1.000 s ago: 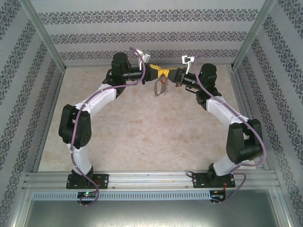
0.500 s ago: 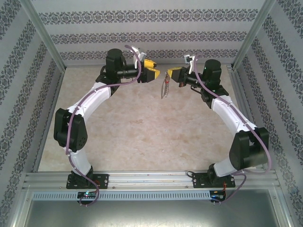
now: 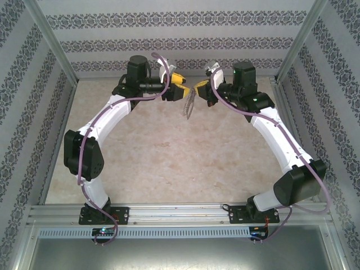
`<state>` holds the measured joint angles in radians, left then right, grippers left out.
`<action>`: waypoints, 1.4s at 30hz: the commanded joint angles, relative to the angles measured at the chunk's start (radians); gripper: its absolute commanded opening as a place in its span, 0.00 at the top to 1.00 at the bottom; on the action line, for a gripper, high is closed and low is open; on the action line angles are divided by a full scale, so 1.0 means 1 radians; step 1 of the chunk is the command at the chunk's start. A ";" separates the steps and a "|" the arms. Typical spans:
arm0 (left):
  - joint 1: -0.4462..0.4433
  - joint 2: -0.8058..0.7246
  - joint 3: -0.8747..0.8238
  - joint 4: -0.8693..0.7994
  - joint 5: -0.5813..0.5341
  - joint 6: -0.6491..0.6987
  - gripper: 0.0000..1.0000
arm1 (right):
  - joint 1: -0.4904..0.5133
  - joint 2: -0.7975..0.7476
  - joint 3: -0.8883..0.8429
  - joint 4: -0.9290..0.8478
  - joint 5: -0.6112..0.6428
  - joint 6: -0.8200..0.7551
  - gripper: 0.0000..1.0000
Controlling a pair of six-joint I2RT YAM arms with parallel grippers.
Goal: Put the keys on the keyring
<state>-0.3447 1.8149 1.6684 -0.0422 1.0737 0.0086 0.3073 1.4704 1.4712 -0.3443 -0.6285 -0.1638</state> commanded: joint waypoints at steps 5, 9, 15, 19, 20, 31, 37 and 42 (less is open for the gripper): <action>0.008 0.016 0.077 -0.157 0.091 0.103 0.30 | 0.011 0.006 0.024 -0.097 0.017 -0.099 1.00; 0.002 0.032 0.106 -0.212 0.111 0.127 0.31 | 0.004 0.003 0.015 -0.096 -0.029 -0.096 1.00; -0.014 0.055 0.129 -0.252 0.123 0.151 0.35 | -0.010 0.000 0.005 -0.095 -0.073 -0.087 1.00; -0.022 0.071 0.145 -0.259 0.128 0.152 0.35 | -0.013 -0.002 -0.002 -0.092 -0.096 -0.085 1.00; -0.024 0.075 0.149 -0.259 0.130 0.151 0.35 | -0.015 -0.001 -0.003 -0.091 -0.103 -0.083 1.00; -0.050 0.107 0.182 -0.268 0.156 0.146 0.36 | -0.026 0.009 -0.014 -0.062 -0.168 -0.056 1.00; -0.054 0.109 0.176 -0.219 0.184 0.106 0.37 | -0.032 0.006 -0.019 -0.047 -0.190 -0.045 1.00; -0.054 0.107 0.160 -0.156 0.204 0.060 0.41 | -0.039 0.003 -0.025 -0.036 -0.201 -0.037 1.00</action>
<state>-0.3870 1.9182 1.8164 -0.2691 1.2304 0.0998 0.2768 1.4765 1.4563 -0.4160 -0.7868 -0.2127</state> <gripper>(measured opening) 0.597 0.053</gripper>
